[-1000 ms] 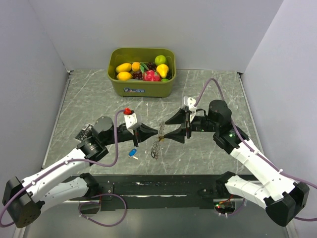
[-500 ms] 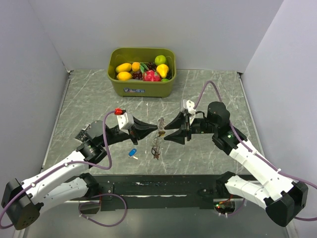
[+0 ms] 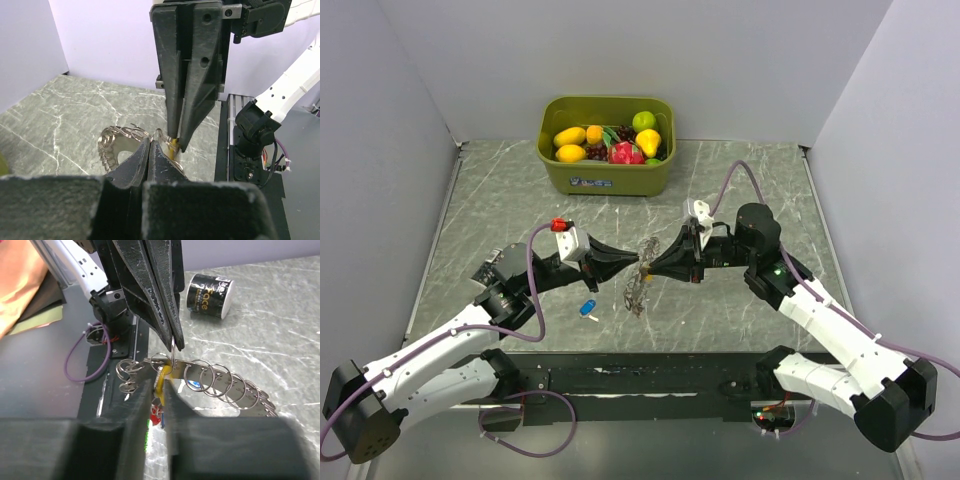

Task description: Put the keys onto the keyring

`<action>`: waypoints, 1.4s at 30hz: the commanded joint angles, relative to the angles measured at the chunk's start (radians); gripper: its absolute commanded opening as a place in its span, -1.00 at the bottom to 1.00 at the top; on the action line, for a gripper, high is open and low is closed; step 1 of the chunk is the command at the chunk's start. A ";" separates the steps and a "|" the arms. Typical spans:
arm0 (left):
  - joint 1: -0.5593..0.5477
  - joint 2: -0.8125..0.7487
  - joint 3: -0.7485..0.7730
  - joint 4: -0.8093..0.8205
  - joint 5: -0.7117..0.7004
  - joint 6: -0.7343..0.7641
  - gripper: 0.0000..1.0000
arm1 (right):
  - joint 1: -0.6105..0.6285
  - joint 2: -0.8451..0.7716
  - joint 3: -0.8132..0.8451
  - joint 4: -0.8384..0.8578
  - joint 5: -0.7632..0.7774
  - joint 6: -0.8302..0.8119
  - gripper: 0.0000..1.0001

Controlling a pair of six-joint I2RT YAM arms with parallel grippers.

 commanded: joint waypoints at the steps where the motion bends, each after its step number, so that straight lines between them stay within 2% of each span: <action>1: -0.003 -0.012 0.049 0.073 0.004 -0.005 -0.98 | -0.005 -0.001 -0.002 0.055 -0.019 0.012 -0.82; 4: -0.003 -0.019 0.046 0.073 0.002 -0.003 -0.98 | -0.004 -0.006 -0.011 0.061 -0.019 0.017 -1.00; 33: -0.001 -0.025 0.046 0.110 0.004 -0.035 -0.98 | 0.018 0.049 -0.014 0.007 0.005 -0.018 -1.00; 34: -0.003 -0.025 0.046 0.104 0.001 -0.034 -0.98 | 0.018 0.037 -0.014 0.006 0.008 -0.017 -0.97; 35: -0.003 -0.026 0.047 0.090 -0.001 -0.028 -0.98 | 0.018 0.028 -0.013 0.004 0.016 -0.015 -0.72; 37: -0.003 -0.026 0.049 0.081 -0.005 -0.023 -0.98 | 0.019 -0.013 -0.020 0.021 0.039 -0.009 -0.50; 38: -0.001 -0.028 0.049 0.080 -0.004 -0.022 -0.98 | 0.018 -0.030 -0.025 0.029 0.050 -0.005 -0.26; 42: -0.001 -0.029 0.044 0.072 0.004 -0.020 -0.98 | 0.019 -0.098 -0.028 0.049 0.088 0.002 0.14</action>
